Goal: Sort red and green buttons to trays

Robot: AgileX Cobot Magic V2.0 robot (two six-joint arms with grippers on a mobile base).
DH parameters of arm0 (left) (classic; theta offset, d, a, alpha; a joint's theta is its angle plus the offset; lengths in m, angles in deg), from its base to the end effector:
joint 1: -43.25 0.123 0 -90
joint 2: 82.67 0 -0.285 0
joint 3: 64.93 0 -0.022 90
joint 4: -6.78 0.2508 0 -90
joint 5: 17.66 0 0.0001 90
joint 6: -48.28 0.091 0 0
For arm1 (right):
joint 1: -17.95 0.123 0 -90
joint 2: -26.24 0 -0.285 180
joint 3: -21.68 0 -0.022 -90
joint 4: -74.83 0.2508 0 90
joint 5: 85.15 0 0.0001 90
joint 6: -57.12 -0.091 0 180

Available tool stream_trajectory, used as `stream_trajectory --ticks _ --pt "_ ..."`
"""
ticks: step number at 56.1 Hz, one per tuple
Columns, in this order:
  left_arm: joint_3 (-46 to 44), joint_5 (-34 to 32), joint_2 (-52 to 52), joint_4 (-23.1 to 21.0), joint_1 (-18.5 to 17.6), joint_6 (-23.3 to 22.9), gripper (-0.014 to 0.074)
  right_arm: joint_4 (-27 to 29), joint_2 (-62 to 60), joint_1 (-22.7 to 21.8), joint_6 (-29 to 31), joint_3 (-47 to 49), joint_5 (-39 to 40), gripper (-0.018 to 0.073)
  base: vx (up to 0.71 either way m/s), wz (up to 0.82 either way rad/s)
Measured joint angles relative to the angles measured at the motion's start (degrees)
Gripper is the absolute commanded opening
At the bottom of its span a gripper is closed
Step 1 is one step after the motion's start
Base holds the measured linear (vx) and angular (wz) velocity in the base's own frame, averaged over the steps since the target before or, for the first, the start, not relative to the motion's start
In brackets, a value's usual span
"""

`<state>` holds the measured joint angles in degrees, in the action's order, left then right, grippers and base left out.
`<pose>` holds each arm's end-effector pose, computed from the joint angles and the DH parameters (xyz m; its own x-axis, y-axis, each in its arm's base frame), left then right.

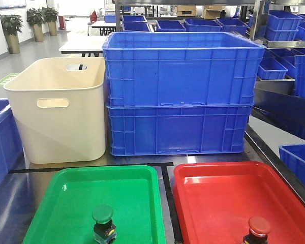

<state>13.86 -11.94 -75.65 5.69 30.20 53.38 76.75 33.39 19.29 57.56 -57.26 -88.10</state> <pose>0.0551 -0.0130 0.1956 -0.0100 0.0742 -0.9972 0.2289 0.9709 0.0699 0.0569 0.0015 0.1990 0.0161 0.0262 -0.9995 -0.0255 0.9993 0.0258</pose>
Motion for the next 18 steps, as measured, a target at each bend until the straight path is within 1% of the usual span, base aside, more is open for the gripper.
stream_trajectory --ticks 18 --pt "0.0 0.0 0.0 0.0 0.0 0.0 -0.0004 0.0 0.0 0.0 0.0 0.0 0.0 -0.0012 0.00 0.00"
